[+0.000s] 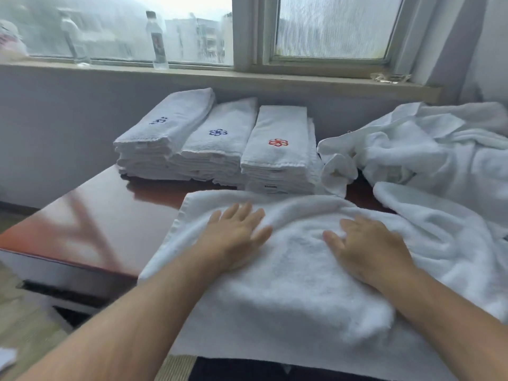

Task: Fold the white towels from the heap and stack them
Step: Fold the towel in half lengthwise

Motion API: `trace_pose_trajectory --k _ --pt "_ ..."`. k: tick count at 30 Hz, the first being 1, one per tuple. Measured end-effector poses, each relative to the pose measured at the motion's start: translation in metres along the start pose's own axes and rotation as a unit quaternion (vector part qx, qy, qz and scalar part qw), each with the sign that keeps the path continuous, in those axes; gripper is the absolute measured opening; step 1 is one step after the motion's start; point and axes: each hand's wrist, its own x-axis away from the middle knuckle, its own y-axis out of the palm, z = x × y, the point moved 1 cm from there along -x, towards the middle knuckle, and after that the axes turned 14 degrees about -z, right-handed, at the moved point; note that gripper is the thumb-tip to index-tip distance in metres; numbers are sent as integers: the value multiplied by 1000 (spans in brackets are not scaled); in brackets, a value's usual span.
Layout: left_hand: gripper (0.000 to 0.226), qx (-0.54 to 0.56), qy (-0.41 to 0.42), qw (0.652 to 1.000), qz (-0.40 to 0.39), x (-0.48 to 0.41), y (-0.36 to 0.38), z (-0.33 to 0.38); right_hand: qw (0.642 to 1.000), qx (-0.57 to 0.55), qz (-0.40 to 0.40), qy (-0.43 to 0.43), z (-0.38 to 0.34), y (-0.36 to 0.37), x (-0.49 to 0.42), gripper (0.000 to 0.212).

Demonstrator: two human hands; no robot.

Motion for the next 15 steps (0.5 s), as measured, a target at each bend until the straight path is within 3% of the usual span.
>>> trace_pose_trajectory --k 3,5,7,9,12,13,15 --pt "40 74 32 990 116 -10 -12 -11 999 -7 32 -28 -3 -3 3 57" --pt "35 96 1 975 202 -17 -20 -27 995 -35 73 -63 -8 -3 4 46" --pt "50 20 -63 981 183 -22 -27 -45 984 -63 116 -123 -14 -2 3 36" --pt "60 -34 -113 987 106 -24 -38 -56 973 -74 123 -183 -24 -2 1 35" --pt "45 -89 -125 986 65 -23 -51 -53 964 -78 96 -234 -47 -1 -2 38" --pt "34 -123 -118 981 96 -19 -54 -47 962 -81 79 -247 -54 1 -2 40" --pt "17 -170 -109 949 240 -8 -58 -37 961 -76 54 -259 -67 8 -3 42"
